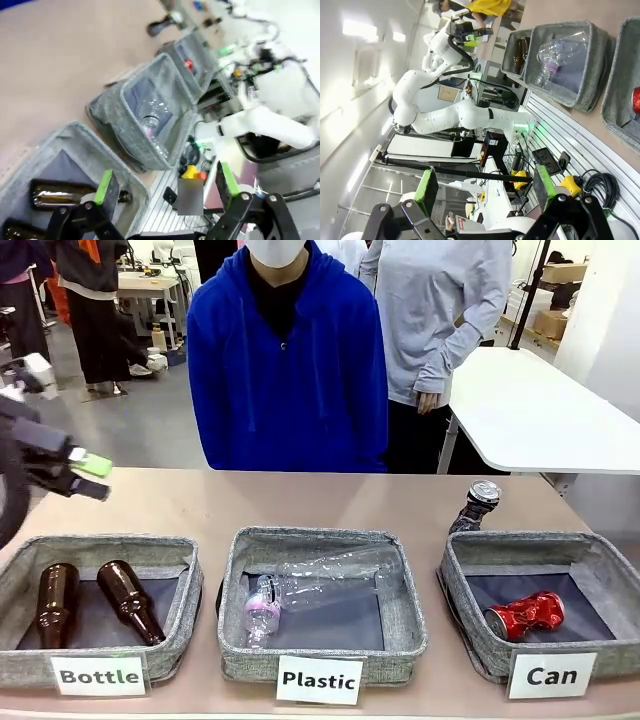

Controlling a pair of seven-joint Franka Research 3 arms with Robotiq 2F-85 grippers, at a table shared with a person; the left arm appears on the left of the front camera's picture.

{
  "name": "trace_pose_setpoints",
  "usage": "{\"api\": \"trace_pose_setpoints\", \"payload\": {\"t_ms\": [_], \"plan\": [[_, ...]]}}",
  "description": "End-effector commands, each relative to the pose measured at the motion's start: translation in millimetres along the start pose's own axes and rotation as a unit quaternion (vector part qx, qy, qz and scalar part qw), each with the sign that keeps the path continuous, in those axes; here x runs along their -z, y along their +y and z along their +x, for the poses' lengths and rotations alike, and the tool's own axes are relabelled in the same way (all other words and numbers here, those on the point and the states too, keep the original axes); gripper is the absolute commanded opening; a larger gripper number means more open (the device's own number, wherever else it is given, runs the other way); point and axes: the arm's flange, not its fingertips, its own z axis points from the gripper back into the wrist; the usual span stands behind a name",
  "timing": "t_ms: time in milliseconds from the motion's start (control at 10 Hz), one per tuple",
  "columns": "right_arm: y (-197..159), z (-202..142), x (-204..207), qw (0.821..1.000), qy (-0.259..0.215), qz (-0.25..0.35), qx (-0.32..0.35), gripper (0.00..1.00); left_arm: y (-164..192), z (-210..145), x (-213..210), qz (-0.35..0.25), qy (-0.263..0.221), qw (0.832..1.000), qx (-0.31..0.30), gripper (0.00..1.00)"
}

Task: Sort the can waste into the basket.
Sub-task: Pick up the can waste from the table and place it in the right Fabric basket.

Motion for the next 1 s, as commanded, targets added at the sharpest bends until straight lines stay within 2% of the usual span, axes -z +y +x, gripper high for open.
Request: {"api": "trace_pose_setpoints", "payload": {"t_ms": [0, 100, 200, 900], "plan": [[-1.0, -3.0, -0.5, 1.0, 0.003, -0.003, -0.009, 1.0, 38.8, -24.6, -15.2, -0.091, -0.036, 0.995, 0.018, 1.0], [-1.0, -3.0, -0.5, 1.0, 0.003, -0.003, -0.009, 1.0, 55.8, -32.6, -12.6, -0.107, -0.032, 0.994, -0.016, 1.0], [-1.0, -3.0, -0.5, 1.0, 0.003, -0.003, -0.009, 1.0, 18.3, -17.5, -14.1, -0.04, -0.022, 0.999, 0.008, 1.0], [-1.0, -3.0, -0.5, 1.0, 0.003, -0.003, -0.009, 1.0, 18.3, -17.5, -14.1, -0.04, -0.022, 0.999, 0.008, 1.0]]}}
